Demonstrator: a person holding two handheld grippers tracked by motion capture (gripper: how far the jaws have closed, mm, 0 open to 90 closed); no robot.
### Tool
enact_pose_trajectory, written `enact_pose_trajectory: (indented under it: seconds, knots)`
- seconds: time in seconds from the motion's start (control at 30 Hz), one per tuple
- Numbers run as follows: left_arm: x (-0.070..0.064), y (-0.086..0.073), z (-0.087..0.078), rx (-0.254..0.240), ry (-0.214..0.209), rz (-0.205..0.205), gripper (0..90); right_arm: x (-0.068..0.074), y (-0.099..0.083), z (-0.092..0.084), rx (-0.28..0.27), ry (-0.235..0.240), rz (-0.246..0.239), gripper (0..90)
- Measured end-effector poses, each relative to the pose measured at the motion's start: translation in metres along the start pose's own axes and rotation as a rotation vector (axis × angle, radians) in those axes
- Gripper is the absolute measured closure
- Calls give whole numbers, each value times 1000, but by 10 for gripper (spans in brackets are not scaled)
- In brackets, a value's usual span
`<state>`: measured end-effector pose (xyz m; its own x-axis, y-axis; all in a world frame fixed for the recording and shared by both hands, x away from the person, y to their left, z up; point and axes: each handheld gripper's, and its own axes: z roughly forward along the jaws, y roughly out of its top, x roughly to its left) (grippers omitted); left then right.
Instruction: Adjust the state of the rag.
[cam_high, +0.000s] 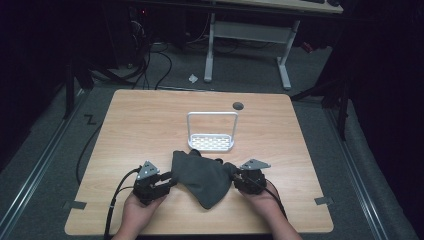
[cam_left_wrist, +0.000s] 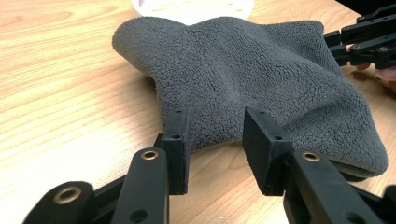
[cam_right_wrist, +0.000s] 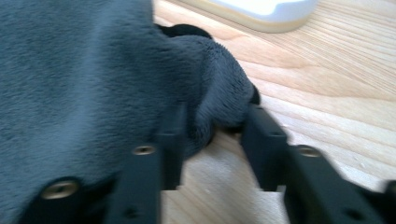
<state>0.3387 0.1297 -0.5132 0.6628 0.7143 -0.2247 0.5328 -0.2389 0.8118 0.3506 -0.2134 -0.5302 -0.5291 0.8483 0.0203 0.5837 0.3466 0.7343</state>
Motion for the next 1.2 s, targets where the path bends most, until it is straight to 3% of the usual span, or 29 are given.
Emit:
enact_pose_trajectory:
  seconds: [0.03,0.13,0.3,0.4,0.5,0.63,0.73,0.8,0.87,0.93,0.97,1.07,1.2]
  knots:
    - [-1,0,0,1,-3,1,621,3,0,-1,3,-7,-18,776]
    - [-3,0,2,2,-11,6,612,9,2,-4,-4,-49,-64,817]
    - [-3,0,2,2,-15,7,607,-11,13,-46,-169,-151,-8,820]
    - [-1,1,0,-10,-16,-6,601,-6,21,-71,-257,-133,-9,819]
    - [-1,3,-3,-19,-14,-12,591,24,28,-79,-306,-64,-97,818]
    - [0,6,-10,-47,-15,-28,568,72,29,-64,-276,60,-222,818]
    - [-2,9,-15,-70,-32,-38,546,96,22,-44,-207,153,-253,818]
    - [-4,11,-15,-72,-41,-37,539,102,19,-37,-181,175,-268,818]
    - [-10,14,-13,-77,-66,-37,504,118,9,-17,-98,242,-297,818]
    - [-14,15,-13,-81,-81,-36,479,126,3,-8,-52,255,-320,818]
    - [-19,18,-11,-83,-112,-40,454,131,-1,-3,-32,256,-347,818]
    - [-35,22,0,-54,-171,-12,422,137,-3,0,-29,253,-371,815]
    - [-46,17,22,32,-166,19,421,134,-3,-1,-32,260,-367,778]
